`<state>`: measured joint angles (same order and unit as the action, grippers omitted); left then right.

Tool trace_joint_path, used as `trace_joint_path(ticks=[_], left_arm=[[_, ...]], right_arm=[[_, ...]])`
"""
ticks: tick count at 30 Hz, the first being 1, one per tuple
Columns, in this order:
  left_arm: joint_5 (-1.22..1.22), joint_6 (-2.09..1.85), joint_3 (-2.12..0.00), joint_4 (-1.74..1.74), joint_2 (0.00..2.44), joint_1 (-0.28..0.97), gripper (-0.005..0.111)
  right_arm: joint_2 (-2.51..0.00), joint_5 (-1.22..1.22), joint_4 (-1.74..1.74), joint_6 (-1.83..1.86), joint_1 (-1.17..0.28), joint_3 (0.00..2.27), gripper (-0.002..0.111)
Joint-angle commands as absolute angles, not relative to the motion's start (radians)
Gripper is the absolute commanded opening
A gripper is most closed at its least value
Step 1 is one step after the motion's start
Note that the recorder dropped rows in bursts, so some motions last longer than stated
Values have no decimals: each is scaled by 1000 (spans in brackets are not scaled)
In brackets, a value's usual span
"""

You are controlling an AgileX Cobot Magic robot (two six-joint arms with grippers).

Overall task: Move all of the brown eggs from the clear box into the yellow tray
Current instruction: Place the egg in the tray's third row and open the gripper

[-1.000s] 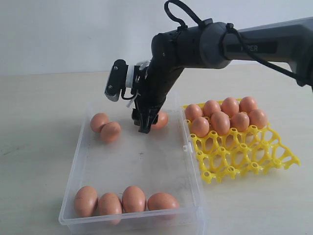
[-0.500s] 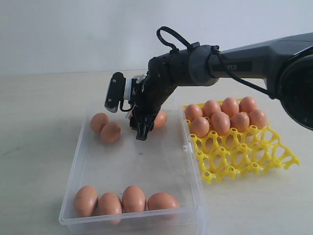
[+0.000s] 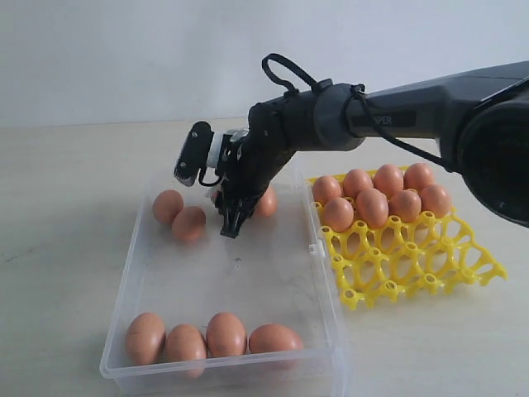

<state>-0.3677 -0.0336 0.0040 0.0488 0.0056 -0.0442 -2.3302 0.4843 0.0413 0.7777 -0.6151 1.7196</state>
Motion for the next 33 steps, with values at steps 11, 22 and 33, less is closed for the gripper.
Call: trace_joint_path(ticks=[11, 22, 33], left_arm=[[-354, -28, 0, 54, 0, -39, 0], [-354, -28, 0, 54, 0, -39, 0], [-354, -28, 0, 54, 0, -39, 0]], right_arm=[[-1698, -449, 16, 11, -522, 730, 0], [-1690, -596, 20, -129, -451, 529, 0], [-1771, -567, 0, -346, -439, 527, 0]])
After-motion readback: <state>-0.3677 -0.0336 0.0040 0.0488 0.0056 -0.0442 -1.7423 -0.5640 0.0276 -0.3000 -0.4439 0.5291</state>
